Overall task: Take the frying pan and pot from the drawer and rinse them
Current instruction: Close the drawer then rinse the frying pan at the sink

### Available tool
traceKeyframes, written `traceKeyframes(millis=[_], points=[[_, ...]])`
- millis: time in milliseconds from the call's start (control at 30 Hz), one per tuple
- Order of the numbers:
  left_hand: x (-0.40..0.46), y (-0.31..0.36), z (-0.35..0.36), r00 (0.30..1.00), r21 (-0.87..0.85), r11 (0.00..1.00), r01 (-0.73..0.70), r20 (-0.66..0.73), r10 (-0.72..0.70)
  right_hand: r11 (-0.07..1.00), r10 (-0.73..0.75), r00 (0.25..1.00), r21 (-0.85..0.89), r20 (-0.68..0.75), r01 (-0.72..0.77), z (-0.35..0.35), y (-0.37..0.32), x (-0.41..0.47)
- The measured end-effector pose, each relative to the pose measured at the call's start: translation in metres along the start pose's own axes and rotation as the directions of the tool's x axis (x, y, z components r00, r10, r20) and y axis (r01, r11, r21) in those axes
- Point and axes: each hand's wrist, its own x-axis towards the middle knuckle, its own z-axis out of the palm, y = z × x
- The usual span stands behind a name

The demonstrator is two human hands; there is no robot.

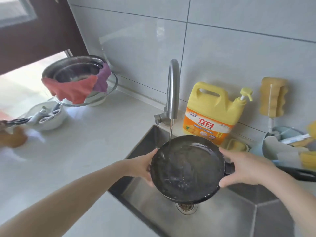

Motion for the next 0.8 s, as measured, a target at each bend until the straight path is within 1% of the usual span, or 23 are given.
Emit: traceKeyframes(millis=[67, 133, 167, 267, 333, 467, 567, 633, 733, 800], points=[[-0.01, 0.006, -0.015, 0.999, 0.014, 1.0, 0.009, 0.05, -0.01, 0.991, -0.04, 0.998, 0.127, 0.047, 0.034, 0.001, 0.001, -0.005], [-0.023, 0.016, -0.034, 0.997, 0.077, 0.996, 0.038, 0.061, -0.043, 0.966, -0.049, 0.998, 0.255, 0.036, 0.038, 0.019, -0.001, -0.007], [-0.028, 0.02, -0.045, 0.996, 0.1, 0.994, 0.049, 0.065, -0.056, 0.949, -0.045, 0.999, 0.314, 0.009, 0.04, 0.031, -0.005, -0.006], [-0.042, 0.035, -0.072, 0.994, 0.152, 0.982, 0.11, -0.007, -0.11, 0.892, -0.02, 0.995, 0.449, -0.095, 0.061, 0.065, -0.022, 0.0], [-0.046, 0.04, -0.081, 0.991, 0.216, 0.971, 0.106, -0.1, -0.086, 0.868, -0.003, 0.986, 0.489, -0.165, 0.085, 0.077, -0.031, 0.004], [-0.039, 0.037, -0.076, 0.976, 0.289, 0.956, 0.043, -0.218, 0.022, 0.863, 0.023, 0.946, 0.483, -0.324, 0.145, 0.079, -0.03, 0.013], [-0.025, 0.039, -0.055, 0.938, 0.334, 0.942, -0.032, -0.316, 0.144, 0.891, 0.043, 0.902, 0.426, -0.429, 0.16, 0.077, -0.013, 0.011], [-0.013, 0.042, -0.037, 0.898, 0.369, 0.926, -0.078, -0.377, 0.226, 0.91, 0.057, 0.868, 0.382, -0.493, 0.157, 0.079, 0.0, 0.004], [0.006, 0.04, -0.008, 0.805, 0.446, 0.885, -0.132, -0.473, 0.358, 0.945, 0.083, 0.82, 0.305, -0.567, 0.115, 0.085, 0.016, -0.012], [0.014, 0.036, 0.009, 0.765, 0.494, 0.856, -0.155, -0.488, 0.42, 0.966, 0.087, 0.784, 0.245, -0.615, 0.085, 0.09, 0.023, -0.025]])
